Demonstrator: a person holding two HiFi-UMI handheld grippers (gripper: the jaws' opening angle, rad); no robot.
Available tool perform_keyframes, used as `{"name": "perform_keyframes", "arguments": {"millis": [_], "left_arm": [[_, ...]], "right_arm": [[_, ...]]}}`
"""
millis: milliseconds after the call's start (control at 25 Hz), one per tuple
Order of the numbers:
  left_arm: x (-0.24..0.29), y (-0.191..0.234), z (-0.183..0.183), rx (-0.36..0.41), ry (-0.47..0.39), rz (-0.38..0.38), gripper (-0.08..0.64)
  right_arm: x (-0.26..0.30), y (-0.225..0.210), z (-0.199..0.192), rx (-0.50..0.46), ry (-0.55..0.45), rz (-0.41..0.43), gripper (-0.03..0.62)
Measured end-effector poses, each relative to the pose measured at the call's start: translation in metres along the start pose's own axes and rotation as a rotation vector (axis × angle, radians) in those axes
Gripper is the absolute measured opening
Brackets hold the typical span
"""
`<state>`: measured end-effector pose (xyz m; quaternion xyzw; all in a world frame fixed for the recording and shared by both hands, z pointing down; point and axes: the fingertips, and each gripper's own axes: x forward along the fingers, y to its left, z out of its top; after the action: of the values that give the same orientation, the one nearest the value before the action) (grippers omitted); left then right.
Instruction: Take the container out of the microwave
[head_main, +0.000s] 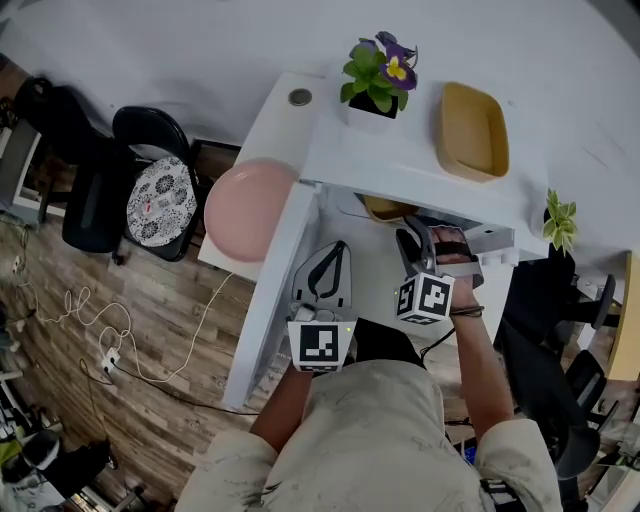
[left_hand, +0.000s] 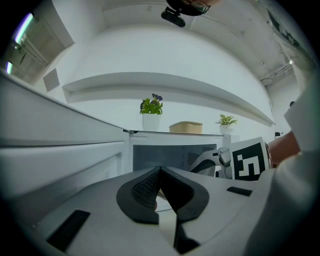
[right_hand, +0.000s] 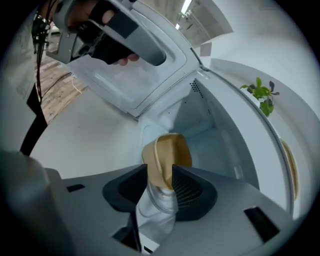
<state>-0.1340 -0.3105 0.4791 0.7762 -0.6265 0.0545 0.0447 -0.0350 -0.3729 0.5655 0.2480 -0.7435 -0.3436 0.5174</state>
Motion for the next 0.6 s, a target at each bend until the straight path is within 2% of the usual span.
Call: {"name": "perform_keyframes", "arguments": {"millis": [120,600], "left_arm": [[-0.0016,0.0008,-0.0007,0.000,0.000,0.002,0.008],[-0.0038,0.0019,-0.0013,0.000,0.002,0.003,0.008]], "right_arm": [[0.0035,0.0059,-0.0026,-0.030,0.012,0.034,0.167],[0.0103,0.0078,-0.0016,-0.095,0.027,0.075,0.161]]}}
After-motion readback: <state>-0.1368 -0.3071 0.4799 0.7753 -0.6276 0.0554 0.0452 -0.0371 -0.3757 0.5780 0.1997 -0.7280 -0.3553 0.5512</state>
